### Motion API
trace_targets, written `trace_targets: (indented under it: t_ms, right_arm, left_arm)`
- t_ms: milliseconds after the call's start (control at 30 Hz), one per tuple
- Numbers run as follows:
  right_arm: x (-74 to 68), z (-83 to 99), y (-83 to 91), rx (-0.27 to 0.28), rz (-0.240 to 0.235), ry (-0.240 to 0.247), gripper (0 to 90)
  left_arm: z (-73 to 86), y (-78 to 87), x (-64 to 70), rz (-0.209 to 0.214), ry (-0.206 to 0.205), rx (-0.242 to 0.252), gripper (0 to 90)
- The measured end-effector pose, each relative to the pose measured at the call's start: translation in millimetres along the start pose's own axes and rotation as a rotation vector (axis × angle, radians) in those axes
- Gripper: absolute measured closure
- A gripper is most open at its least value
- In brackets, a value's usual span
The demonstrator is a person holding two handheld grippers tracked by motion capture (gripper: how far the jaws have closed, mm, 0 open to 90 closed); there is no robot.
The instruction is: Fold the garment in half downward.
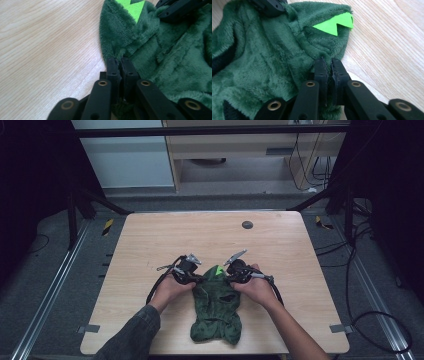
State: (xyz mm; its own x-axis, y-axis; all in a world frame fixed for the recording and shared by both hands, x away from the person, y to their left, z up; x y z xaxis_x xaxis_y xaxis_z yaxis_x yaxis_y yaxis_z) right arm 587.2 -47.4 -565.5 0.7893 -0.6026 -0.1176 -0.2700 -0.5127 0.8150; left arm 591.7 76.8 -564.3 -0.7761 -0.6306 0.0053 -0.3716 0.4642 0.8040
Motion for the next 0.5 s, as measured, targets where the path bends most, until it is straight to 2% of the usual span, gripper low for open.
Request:
trace_targets:
  t_ms: [100,167,333,500]
  right_arm:
    - [1.3,-0.6,0.5,0.000,-0.008,-0.011,86.0]
    - [2.9,-3.5,4.2,0.005,-0.010,-0.015,86.2]
    - [5.7,-12.3,11.9,0.022,-0.006,-0.006,86.5]
    - [11.0,-24.0,21.1,0.041,0.010,0.008,86.5]
  left_arm:
    - [-0.7,0.5,-0.7,-0.008,-0.004,-0.002,87.8]
    - [-4.3,3.7,-2.9,-0.015,-0.004,0.016,88.1]
    - [-12.4,11.2,-7.7,-0.012,-0.008,0.031,88.1]
    - [-19.3,17.0,-13.2,-0.002,0.009,0.055,88.1]
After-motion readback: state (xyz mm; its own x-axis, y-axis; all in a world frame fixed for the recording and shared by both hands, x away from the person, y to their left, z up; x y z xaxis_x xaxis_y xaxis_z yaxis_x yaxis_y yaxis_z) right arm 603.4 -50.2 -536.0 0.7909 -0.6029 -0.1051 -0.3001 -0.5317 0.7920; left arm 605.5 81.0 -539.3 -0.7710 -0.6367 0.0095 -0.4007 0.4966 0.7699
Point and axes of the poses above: each handheld gripper's, and its own axes: y roughly backward along the jaws, z roughly out of its underside, x roughly to its right, the point moved 10 cm from there along -y, roughly forward along the jaws, and after that the axes turned 6 degrees about -z, right-handed, at the moved point
